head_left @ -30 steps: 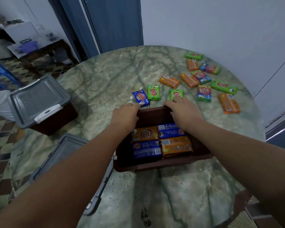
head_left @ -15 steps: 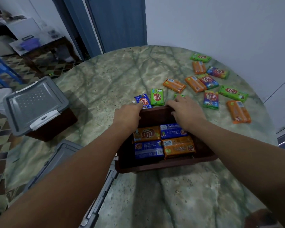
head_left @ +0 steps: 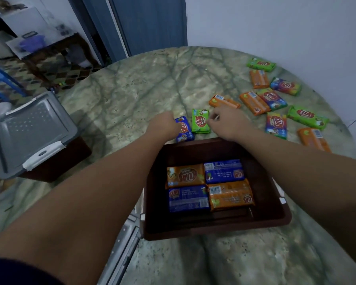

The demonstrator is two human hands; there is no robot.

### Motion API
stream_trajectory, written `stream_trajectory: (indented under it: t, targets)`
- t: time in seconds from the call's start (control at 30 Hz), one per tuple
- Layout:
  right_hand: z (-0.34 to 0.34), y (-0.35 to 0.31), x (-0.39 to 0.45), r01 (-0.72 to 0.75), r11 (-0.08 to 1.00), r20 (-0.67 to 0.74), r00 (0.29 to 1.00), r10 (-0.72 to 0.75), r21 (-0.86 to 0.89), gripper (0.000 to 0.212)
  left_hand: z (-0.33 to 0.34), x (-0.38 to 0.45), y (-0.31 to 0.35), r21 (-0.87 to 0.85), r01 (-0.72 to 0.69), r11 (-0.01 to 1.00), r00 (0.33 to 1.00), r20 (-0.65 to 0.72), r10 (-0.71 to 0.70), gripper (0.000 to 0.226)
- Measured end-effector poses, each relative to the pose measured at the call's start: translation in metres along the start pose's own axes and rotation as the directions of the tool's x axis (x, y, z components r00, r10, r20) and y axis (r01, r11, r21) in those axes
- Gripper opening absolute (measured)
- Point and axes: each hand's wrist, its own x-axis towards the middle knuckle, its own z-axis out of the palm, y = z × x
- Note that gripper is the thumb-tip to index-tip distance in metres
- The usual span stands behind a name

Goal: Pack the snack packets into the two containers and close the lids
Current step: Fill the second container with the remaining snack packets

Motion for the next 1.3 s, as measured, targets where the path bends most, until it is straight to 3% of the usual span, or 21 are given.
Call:
stream_trajectory:
  t: [0.13, 0.27, 0.47, 0.53, 0.63, 0.7, 0.83, 0.93, 1.03, 1.1, 1.3]
  targets:
    - [0.007, 0.003, 0.008, -0.053, 0.998, 0.044, 0.998, 0.051, 0.034, 0.018, 0.014, 0.024, -0.001, 0.03, 0.089, 0.996, 0.996, 0.023, -0.09, 0.041]
    - [0.013, 0.004, 0.009, -0.077, 0.997, 0.052, 0.996, 0.075, 0.025, 0.016, 0.033, 0.037, 0.005, -0.105, 0.177, 0.978, 0.98, 0.109, -0.166, 0.064]
    - [0.018, 0.006, 0.016, -0.098, 0.995, 0.09, 0.991, 0.1, -0.027, 0.014, 0.046, 0.049, 0.013, -0.147, 0.243, 0.959, 0.962, 0.164, -0.219, 0.093]
    - [0.017, 0.005, 0.019, -0.12, 0.991, 0.136, 0.983, 0.127, -0.054, 0.016, 0.045, 0.051, 0.011, -0.223, 0.293, 0.929, 0.942, 0.234, -0.241, 0.084]
    - [0.015, 0.003, 0.028, -0.124, 0.986, 0.224, 0.964, 0.146, -0.112, 0.028, 0.044, 0.049, 0.011, -0.394, 0.392, 0.832, 0.894, 0.377, -0.242, 0.05]
    - [0.015, 0.0, 0.037, -0.103, 0.983, 0.259, 0.955, 0.141, -0.154, 0.04, 0.044, 0.044, 0.014, -0.429, 0.405, 0.808, 0.895, 0.369, -0.253, 0.033]
    - [0.019, -0.005, 0.056, -0.09, 0.979, 0.276, 0.951, 0.139, -0.183, 0.053, 0.032, 0.04, 0.016, -0.497, 0.446, 0.744, 0.883, 0.381, -0.274, 0.045]
    - [0.026, -0.013, 0.069, -0.067, 0.97, 0.276, 0.952, 0.132, -0.232, 0.057, 0.022, 0.04, 0.013, -0.562, 0.437, 0.702, 0.894, 0.357, -0.271, 0.038]
    - [0.038, -0.022, 0.07, 0.019, 0.937, 0.395, 0.91, 0.128, -0.348, 0.059, 0.014, 0.038, 0.009, -0.598, 0.385, 0.703, 0.919, 0.314, -0.237, 0.027]
    - [0.044, -0.023, 0.068, 0.024, 0.922, 0.442, 0.882, 0.162, -0.386, 0.06, 0.013, 0.037, 0.005, -0.585, 0.381, 0.716, 0.92, 0.321, -0.227, 0.031]
    - [0.055, -0.028, 0.07, -0.023, 0.905, 0.439, 0.869, 0.228, -0.424, 0.053, 0.014, 0.035, 0.002, -0.566, 0.384, 0.729, 0.915, 0.341, -0.217, 0.034]
